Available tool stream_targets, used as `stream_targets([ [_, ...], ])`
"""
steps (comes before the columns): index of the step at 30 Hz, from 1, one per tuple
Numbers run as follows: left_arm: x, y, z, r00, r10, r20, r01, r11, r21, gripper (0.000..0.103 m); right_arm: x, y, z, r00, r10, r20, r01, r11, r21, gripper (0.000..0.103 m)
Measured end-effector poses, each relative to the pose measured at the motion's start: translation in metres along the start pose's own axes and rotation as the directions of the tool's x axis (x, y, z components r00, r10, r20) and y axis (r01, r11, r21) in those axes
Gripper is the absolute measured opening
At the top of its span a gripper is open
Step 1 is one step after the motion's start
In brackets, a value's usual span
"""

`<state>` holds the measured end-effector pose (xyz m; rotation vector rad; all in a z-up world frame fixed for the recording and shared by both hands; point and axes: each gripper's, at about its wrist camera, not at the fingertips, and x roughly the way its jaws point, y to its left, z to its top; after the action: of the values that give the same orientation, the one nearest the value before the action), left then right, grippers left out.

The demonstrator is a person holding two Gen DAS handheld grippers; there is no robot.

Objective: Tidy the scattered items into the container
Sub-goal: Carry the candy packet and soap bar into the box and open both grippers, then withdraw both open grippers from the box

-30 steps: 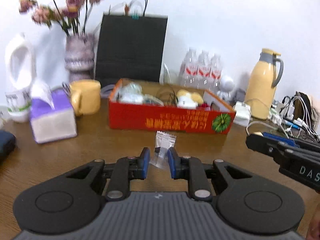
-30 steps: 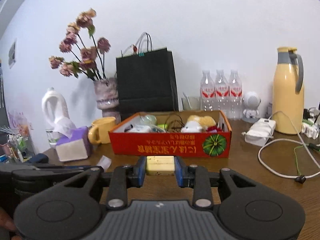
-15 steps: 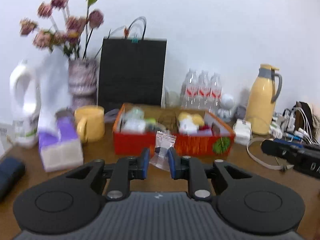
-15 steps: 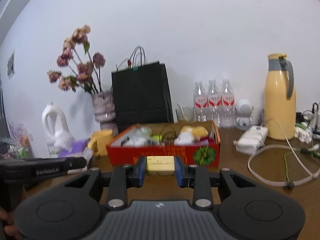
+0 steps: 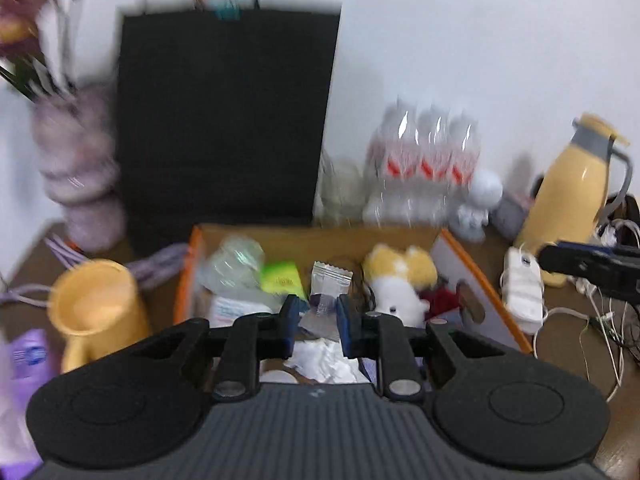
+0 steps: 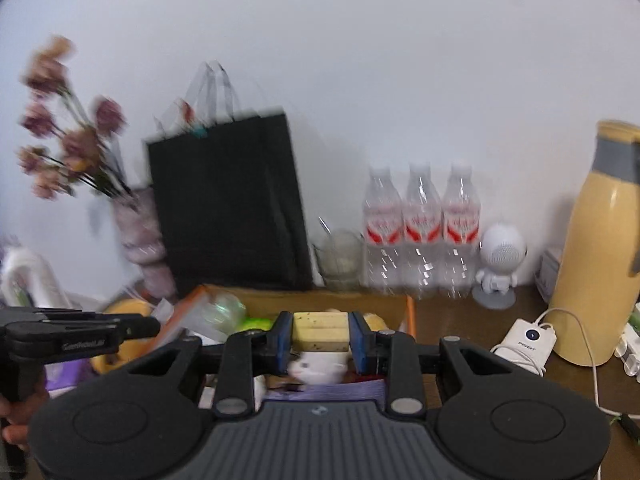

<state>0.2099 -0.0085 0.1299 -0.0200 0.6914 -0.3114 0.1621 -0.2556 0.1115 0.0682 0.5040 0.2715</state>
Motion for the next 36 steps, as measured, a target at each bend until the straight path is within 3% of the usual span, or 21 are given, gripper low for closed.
stream_targets([
  [3, 0.035, 0.004, 0.011, 0.993, 0.053, -0.109, -0.052, 0.999, 0.01, 0.021, 0.049, -0.015, 0.018, 0.991, 0.019, -0.134, -0.014, 0.999, 0.043, 0.029],
  [7, 0.068, 0.005, 0.013, 0.974, 0.074, -0.216, -0.066, 0.997, 0.041, 0.021, 0.11, -0.025, 0.025, 0.952, 0.025, -0.305, -0.001, 0.997, 0.08, 0.029],
  [9, 0.084, 0.008, 0.013, 0.96, 0.058, -0.273, -0.051, 0.998, 0.035, 0.022, 0.131, -0.027, 0.021, 0.935, 0.014, -0.353, 0.017, 0.996, 0.087, 0.029],
  [11, 0.095, 0.009, 0.013, 0.948, 0.05, -0.313, -0.048, 0.999, 0.015, 0.03, 0.15, -0.026, 0.017, 0.918, -0.025, -0.396, 0.052, 0.997, 0.059, 0.029],
  [14, 0.102, 0.011, 0.013, 0.949, 0.049, -0.313, -0.044, 0.999, 0.022, 0.042, 0.172, -0.03, 0.01, 0.891, -0.042, -0.453, 0.077, 0.995, 0.06, 0.029],
  [18, 0.099, 0.014, 0.025, 0.956, 0.064, -0.288, -0.057, 0.998, 0.034, 0.056, 0.182, -0.032, 0.004, 0.873, -0.028, -0.486, 0.076, 0.994, 0.079, 0.031],
  [21, 0.097, 0.02, 0.038, 0.951, 0.087, -0.298, -0.083, 0.996, 0.027, 0.067, 0.183, -0.03, 0.004, 0.866, 0.003, -0.501, 0.052, 0.994, 0.095, 0.039],
  [22, 0.098, 0.022, 0.043, 0.946, 0.098, -0.309, -0.097, 0.995, 0.019, 0.075, 0.18, -0.03, 0.007, 0.87, -0.003, -0.493, 0.06, 0.993, 0.1, 0.043],
  [25, 0.097, 0.03, 0.056, 0.928, 0.131, -0.348, -0.145, 0.989, -0.013, 0.084, 0.171, -0.03, 0.021, 0.878, -0.014, -0.479, 0.082, 0.989, 0.122, 0.061],
  [26, 0.095, 0.031, 0.061, 0.923, 0.154, -0.353, -0.169, 0.985, -0.013, 0.086, 0.168, -0.029, 0.027, 0.878, -0.012, -0.479, 0.083, 0.988, 0.127, 0.061],
  [28, 0.092, 0.032, 0.066, 0.913, 0.218, -0.344, -0.231, 0.973, 0.003, 0.103, 0.158, -0.027, 0.039, 0.877, -0.014, -0.481, 0.089, 0.987, 0.133, 0.067],
  [29, 0.088, 0.032, 0.068, 0.909, 0.25, -0.333, -0.263, 0.965, 0.007, 0.103, 0.153, -0.026, 0.045, 0.878, -0.017, -0.478, 0.091, 0.987, 0.132, 0.071],
  [31, 0.081, 0.034, 0.071, 0.904, 0.259, -0.341, -0.274, 0.962, 0.005, 0.103, 0.144, -0.022, 0.055, 0.879, -0.031, -0.475, 0.098, 0.988, 0.118, 0.094],
  [33, 0.075, 0.034, 0.07, 0.894, 0.235, -0.382, -0.258, 0.966, -0.007, 0.103, 0.137, -0.017, 0.059, 0.874, -0.041, -0.484, 0.101, 0.99, 0.097, 0.094],
  [36, 0.068, 0.03, 0.066, 0.872, 0.245, -0.424, -0.266, 0.964, 0.011, 0.103, 0.132, -0.013, 0.06, 0.849, -0.055, -0.526, 0.118, 0.989, 0.087, 0.094],
])
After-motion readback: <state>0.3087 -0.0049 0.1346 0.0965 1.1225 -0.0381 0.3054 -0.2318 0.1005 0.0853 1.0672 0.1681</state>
